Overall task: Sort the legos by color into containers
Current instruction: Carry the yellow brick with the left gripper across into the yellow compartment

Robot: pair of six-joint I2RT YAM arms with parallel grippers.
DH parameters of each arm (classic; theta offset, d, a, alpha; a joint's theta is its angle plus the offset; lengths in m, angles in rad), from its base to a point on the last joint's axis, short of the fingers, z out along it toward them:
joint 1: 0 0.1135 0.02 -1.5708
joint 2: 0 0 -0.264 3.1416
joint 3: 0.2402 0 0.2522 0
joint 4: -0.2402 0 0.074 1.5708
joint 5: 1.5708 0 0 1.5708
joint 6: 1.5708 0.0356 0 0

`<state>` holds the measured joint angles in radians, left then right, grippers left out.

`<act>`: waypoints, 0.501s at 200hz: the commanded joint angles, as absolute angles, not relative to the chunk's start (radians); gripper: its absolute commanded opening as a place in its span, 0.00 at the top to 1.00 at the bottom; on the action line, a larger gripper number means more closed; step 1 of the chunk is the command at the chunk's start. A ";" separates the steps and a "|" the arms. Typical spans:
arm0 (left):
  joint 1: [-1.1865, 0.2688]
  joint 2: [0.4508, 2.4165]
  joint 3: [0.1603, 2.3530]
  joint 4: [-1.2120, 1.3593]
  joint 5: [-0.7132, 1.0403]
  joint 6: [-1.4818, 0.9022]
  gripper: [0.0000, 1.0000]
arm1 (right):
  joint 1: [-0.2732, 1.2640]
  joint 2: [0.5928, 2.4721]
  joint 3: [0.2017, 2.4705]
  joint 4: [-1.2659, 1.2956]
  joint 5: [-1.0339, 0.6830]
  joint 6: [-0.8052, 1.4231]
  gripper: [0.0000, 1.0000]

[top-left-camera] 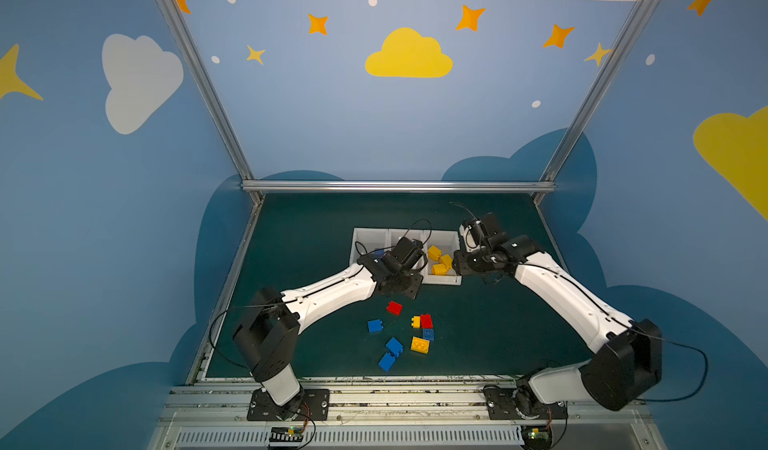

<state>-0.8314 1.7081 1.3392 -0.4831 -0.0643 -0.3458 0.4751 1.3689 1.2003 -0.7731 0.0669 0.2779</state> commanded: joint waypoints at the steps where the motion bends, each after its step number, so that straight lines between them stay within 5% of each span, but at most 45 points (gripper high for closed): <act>1: -0.823 1.821 1.479 -0.502 -0.091 -0.270 0.68 | 0.433 1.270 1.132 -0.767 0.074 0.216 0.45; 100: -0.782 2.323 2.154 -0.718 -0.094 -0.169 0.67 | 0.285 1.065 0.980 -0.784 0.011 0.212 0.45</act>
